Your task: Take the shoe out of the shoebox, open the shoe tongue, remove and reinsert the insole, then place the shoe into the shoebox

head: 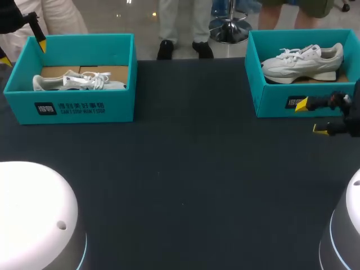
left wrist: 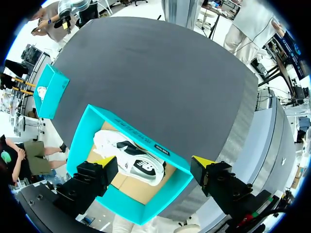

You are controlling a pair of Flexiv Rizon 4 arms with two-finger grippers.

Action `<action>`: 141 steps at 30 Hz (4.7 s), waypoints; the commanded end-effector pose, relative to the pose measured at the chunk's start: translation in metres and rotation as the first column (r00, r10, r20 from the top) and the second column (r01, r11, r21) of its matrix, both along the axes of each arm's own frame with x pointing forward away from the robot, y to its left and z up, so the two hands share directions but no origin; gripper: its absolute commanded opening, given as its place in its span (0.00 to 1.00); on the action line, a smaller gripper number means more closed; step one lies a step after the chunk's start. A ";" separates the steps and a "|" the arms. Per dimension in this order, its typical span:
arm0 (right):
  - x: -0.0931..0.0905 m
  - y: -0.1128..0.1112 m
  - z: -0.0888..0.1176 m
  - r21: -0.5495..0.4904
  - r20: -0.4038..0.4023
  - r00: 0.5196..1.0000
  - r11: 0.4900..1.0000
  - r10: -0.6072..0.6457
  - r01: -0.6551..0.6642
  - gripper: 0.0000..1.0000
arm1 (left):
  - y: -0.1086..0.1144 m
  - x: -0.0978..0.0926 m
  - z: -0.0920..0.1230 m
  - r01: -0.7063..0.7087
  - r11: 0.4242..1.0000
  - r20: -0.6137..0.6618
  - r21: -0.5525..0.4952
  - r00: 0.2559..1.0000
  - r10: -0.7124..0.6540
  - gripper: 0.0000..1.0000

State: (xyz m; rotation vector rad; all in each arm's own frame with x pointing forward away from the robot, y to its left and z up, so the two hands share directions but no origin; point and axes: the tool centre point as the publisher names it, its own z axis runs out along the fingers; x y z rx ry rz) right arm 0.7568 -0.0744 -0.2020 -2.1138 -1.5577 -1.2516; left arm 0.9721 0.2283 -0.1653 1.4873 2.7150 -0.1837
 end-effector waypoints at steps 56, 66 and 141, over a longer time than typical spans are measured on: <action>0.168 -0.076 0.021 -0.470 -0.118 0.988 0.882 -0.099 0.032 1.00 | 0.001 -0.001 0.000 0.001 1.000 0.002 0.002 1.000 -0.001 1.00; 0.228 -0.115 0.024 -0.564 -0.109 0.993 0.826 -0.049 -0.021 1.00 | 0.001 -0.001 0.000 0.001 1.000 0.002 0.002 1.000 -0.001 1.00; 0.376 -0.233 -0.049 -0.673 -0.359 0.895 0.738 -0.264 -0.052 1.00 | 0.001 -0.001 0.000 0.001 1.000 0.002 0.002 1.000 -0.001 1.00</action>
